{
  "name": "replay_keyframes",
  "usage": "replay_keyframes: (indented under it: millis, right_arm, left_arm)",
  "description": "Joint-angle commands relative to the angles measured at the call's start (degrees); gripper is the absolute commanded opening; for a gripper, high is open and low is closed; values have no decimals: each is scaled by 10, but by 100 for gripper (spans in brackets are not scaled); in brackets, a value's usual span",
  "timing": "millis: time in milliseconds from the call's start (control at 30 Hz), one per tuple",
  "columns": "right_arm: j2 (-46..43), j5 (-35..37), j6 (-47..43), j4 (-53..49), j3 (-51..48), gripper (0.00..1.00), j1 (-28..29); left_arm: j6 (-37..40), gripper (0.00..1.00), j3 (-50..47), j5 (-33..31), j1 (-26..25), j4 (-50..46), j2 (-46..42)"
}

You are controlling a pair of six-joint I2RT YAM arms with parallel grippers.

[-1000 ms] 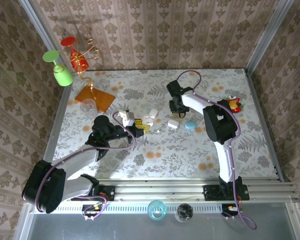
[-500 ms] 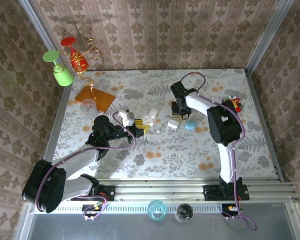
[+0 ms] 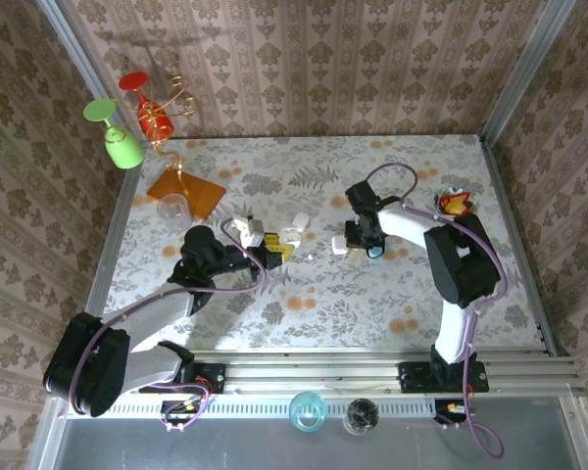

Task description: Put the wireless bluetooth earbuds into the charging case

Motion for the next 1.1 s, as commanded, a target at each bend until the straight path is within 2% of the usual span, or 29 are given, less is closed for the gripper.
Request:
replay_keyframes:
  millis: [0,300,467,733,1067]
  right_arm:
    - [-34,-9,28,-6,-47,15,19]
    - [-121,-1,90,-11,-161,15,82]
    - [-179,31,93,-57,-181,19,97]
    - [-180,42,41,-135,-106,45,98]
    - [-92,63,-39,-304,8,49,108]
  left_arm:
    - [3,7,-4,13,0,5,-4]
    - [1,7,-3,13,0,4,-7]
    - [7,9,-2,10,0,-12,-16]
    - [17,10,-5,-1,4,-16,-29]
    - [31,10,-23,-17,7,-34,-56]
